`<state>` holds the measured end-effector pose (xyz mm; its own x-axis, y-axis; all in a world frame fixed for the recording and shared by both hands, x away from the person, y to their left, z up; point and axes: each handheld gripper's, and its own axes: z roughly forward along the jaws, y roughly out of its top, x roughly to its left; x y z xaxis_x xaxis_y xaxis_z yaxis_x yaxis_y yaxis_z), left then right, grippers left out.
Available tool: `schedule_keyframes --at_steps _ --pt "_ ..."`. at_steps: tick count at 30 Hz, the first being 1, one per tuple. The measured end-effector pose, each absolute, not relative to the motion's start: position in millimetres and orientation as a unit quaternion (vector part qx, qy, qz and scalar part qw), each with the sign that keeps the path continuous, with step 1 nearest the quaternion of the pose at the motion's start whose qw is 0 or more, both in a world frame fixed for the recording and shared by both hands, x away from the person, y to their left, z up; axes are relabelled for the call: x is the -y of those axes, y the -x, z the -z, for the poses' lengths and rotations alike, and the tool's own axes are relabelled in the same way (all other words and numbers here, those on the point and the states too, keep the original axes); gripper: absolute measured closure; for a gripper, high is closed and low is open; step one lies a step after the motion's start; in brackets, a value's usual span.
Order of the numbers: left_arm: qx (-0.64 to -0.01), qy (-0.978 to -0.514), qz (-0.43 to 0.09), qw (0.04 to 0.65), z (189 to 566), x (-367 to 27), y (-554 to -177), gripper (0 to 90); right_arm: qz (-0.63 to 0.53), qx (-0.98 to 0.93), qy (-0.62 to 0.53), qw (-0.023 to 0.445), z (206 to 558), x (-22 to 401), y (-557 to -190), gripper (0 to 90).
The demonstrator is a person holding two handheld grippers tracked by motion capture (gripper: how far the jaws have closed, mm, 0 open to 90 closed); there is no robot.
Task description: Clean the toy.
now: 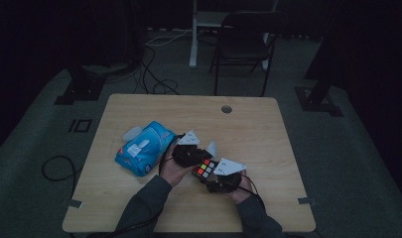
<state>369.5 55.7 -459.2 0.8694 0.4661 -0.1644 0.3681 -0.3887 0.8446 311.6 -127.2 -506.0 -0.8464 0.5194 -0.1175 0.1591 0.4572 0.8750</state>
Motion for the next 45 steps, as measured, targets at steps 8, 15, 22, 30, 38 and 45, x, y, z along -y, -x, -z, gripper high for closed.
schedule_keyframes --at_steps 8,15,22,30,38,45 --pt "-0.250 -0.834 -0.040 0.491 459 -53 -371 86.2 -0.479 -0.833 -0.202 0.188 506 127 -311 34.4" --pt "-0.247 -0.835 -0.036 0.491 458 -52 -371 86.0 -0.479 -0.833 -0.202 0.189 506 127 -311 34.4" --pt "-0.263 -0.830 -0.046 0.489 458 -62 -376 86.1 -0.479 -0.833 -0.202 0.190 506 128 -312 34.4" --pt "-0.269 -0.830 -0.048 0.487 458 -65 -379 86.1 -0.479 -0.833 -0.203 0.189 506 128 -312 34.4" --pt "-0.256 -0.834 -0.037 0.487 459 -57 -376 86.1 -0.480 -0.832 -0.203 0.189 506 128 -312 34.4" --pt "-0.248 -0.834 -0.032 0.491 457 -52 -374 86.1 -0.480 -0.832 -0.204 0.188 507 128 -312 34.4"
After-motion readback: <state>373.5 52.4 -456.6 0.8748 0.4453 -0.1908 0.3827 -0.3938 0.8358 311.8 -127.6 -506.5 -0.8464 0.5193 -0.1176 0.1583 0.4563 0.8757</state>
